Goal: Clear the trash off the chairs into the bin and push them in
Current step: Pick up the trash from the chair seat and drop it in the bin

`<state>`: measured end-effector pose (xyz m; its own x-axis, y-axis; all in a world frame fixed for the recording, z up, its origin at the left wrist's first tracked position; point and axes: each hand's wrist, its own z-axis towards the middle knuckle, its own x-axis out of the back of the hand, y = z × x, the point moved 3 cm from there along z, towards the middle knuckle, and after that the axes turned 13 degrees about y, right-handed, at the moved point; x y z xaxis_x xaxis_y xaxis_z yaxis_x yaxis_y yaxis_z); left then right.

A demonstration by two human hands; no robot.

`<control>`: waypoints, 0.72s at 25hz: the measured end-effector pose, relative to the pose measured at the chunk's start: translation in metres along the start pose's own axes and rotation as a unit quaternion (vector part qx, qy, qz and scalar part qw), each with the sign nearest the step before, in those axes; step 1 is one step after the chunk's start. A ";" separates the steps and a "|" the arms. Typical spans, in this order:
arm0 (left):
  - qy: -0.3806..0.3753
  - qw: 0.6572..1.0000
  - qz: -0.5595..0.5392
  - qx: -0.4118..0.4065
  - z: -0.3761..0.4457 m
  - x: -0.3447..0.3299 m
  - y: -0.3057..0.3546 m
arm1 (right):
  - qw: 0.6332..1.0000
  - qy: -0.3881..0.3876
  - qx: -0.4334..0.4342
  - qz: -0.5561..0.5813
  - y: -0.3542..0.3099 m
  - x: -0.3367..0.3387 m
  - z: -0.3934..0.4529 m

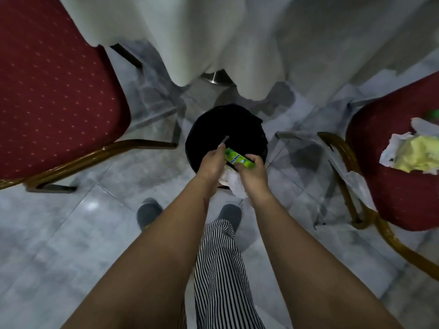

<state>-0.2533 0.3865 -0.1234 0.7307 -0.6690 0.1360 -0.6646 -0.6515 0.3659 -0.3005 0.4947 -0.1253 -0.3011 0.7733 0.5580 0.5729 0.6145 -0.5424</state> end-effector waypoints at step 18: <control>0.069 0.902 0.378 -0.198 -0.001 -0.017 0.025 | 0.999 -0.023 0.012 -0.047 -0.004 0.042 0.016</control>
<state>-0.2826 0.3820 -0.1158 0.1218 -0.8002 0.5873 -0.8933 0.1695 0.4162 -0.3277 0.5273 -0.1096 -0.3878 0.7174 0.5788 0.5213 0.6885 -0.5041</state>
